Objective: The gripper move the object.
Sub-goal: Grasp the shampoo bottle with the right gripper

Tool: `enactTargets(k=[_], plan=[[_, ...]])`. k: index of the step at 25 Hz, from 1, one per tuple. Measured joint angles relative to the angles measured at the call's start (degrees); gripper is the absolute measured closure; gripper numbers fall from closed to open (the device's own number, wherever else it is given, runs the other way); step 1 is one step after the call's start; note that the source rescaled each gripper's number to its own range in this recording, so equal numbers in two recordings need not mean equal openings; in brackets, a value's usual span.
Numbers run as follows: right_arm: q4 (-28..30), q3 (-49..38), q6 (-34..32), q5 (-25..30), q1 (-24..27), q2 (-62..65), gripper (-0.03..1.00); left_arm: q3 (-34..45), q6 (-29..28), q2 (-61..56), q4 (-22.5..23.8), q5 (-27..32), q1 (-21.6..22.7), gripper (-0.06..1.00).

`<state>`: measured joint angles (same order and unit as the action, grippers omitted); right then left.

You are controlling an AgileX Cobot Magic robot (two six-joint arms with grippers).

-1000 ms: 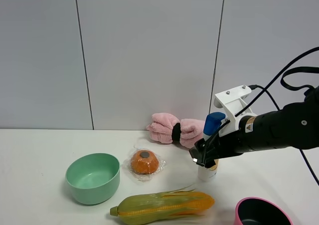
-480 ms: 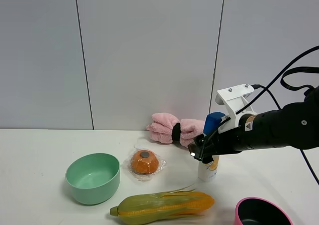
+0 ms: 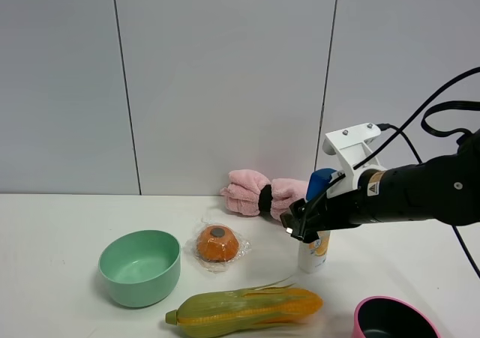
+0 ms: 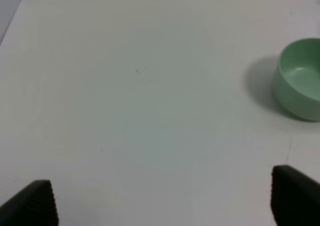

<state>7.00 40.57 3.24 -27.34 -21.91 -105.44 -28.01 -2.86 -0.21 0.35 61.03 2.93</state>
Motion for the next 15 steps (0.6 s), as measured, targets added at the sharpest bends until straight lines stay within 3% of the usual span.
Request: enactTargets(k=[10, 15], plan=[[0.81, 0.0, 0.0, -1.87, 0.0, -1.54, 0.05, 0.0, 0.0, 0.0, 0.0, 0.0, 0.0, -0.06], [0.86, 0.0, 0.0, -1.98, 0.0, -2.94, 0.2, 0.0, 0.0, 0.0, 0.0, 0.0, 0.0, -0.06]])
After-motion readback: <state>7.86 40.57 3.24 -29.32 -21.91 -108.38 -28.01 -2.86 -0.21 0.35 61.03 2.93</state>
